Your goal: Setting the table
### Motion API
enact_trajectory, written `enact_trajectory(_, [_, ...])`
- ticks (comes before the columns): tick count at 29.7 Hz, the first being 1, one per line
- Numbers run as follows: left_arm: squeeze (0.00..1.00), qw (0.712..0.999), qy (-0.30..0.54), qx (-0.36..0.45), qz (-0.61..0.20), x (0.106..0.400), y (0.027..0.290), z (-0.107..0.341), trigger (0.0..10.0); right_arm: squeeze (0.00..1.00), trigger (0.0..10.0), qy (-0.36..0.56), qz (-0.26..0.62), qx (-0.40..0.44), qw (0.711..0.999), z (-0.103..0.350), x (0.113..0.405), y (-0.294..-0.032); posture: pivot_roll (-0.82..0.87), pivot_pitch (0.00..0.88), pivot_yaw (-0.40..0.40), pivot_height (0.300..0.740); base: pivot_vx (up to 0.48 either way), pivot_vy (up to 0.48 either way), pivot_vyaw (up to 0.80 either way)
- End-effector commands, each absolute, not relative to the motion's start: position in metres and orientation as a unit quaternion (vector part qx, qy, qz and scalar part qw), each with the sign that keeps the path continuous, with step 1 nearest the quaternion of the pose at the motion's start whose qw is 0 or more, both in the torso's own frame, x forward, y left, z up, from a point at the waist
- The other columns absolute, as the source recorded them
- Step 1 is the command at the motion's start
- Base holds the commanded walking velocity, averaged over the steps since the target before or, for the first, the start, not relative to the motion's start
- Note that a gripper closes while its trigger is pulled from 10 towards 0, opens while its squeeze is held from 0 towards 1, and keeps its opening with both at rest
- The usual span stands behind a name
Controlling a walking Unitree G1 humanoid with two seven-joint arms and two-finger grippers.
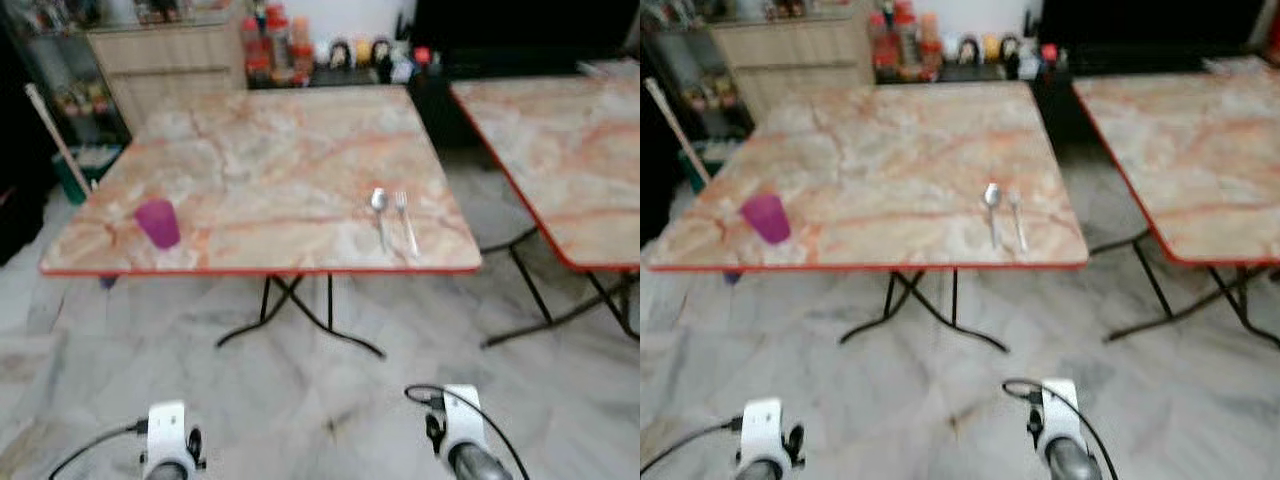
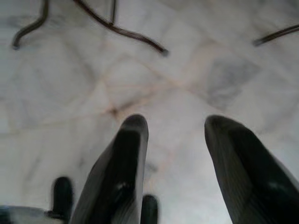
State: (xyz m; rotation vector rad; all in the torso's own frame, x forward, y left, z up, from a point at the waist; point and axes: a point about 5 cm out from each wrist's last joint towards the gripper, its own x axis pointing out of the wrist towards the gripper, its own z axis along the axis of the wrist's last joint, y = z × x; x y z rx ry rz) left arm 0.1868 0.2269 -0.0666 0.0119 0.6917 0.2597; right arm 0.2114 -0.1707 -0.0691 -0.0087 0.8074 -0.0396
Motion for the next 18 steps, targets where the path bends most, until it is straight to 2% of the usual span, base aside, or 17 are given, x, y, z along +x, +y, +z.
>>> enact_trajectory(1, [0.0,0.935,0.33,0.003,0.132,0.192,0.227,-0.064,10.0,0.0,10.0,0.393,-0.025,-0.006,0.919,-0.07,0.209,-0.176,0.01,0.0,0.045,0.732,0.315,0.0,0.0])
enact_trajectory(4, [0.0,0.935,0.331,0.004,0.13,0.193,0.226,-0.064,10.0,0.0,10.0,0.393,-0.027,-0.005,0.919,-0.07,0.209,-0.176,0.01,0.0,0.047,0.732,0.294,0.0,0.0])
enact_trajectory(13, [0.0,0.934,0.334,0.007,0.128,0.19,0.225,-0.065,10.0,0.0,10.0,0.377,-0.023,-0.02,0.926,-0.067,0.212,-0.177,0.01,0.0,0.044,0.732,0.0,0.0,0.0])
enact_trajectory(18, [0.0,0.933,0.337,0.004,0.131,0.186,0.225,-0.067,10.0,0.0,10.0,0.327,0.008,-0.033,0.944,-0.058,0.222,-0.172,0.02,0.0,0.038,0.732,0.0,0.0,0.0])
